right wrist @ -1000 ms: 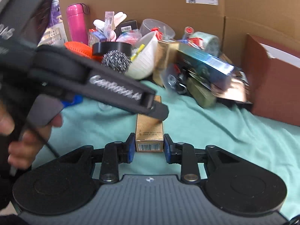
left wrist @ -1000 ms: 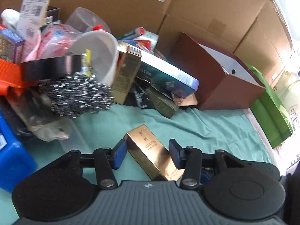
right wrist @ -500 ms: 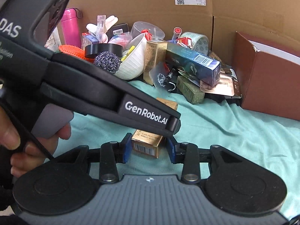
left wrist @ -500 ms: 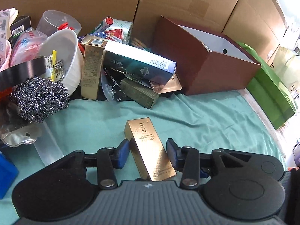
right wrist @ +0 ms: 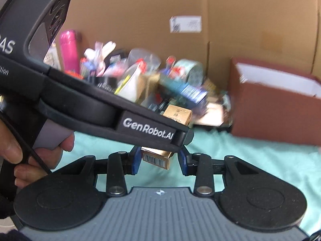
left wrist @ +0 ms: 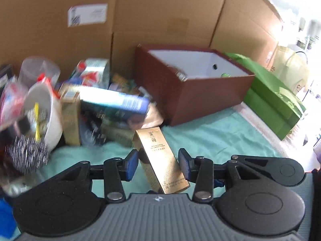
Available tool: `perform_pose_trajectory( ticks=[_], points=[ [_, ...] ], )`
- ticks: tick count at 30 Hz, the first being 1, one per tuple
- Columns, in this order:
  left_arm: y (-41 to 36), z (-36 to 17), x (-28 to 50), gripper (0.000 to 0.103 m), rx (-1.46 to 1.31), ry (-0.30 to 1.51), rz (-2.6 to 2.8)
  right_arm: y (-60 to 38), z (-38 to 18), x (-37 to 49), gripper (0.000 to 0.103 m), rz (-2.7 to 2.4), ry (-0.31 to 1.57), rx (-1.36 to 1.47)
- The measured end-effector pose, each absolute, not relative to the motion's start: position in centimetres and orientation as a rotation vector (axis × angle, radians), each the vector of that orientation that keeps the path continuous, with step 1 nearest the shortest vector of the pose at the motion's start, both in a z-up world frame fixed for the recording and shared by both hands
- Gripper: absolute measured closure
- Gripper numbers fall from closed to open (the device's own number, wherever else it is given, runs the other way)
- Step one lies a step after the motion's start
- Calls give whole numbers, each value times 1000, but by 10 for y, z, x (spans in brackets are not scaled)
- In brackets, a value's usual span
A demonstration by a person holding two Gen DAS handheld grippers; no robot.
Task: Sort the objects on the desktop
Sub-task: 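Carry both boxes into the shoebox and open both tools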
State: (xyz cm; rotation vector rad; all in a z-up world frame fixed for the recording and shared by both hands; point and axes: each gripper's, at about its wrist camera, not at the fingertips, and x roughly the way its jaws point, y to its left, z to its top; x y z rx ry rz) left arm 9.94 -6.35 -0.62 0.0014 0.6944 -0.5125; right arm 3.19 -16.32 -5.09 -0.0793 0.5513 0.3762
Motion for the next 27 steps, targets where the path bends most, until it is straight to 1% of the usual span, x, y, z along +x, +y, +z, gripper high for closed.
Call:
perform_pose_trajectory(
  ticks=[9,13,21,25,27],
  points=[
    [-114,44,125,56,89,526,-645,-209,-6,46,66,253,402,-84],
    [-147,57,143,56,108,478,-688,-237,9,63,66,186,371,-67],
    [-206,57,191,57,78,485,-738,-292,18,104,66,97,399,-41],
    [-223,48,223,58,27,543,-745,-309,11,131,66,70,437,-53],
    [-229,43,239,61,-6,572,-751,-316,6,147,66,54,453,-71]
  ],
)
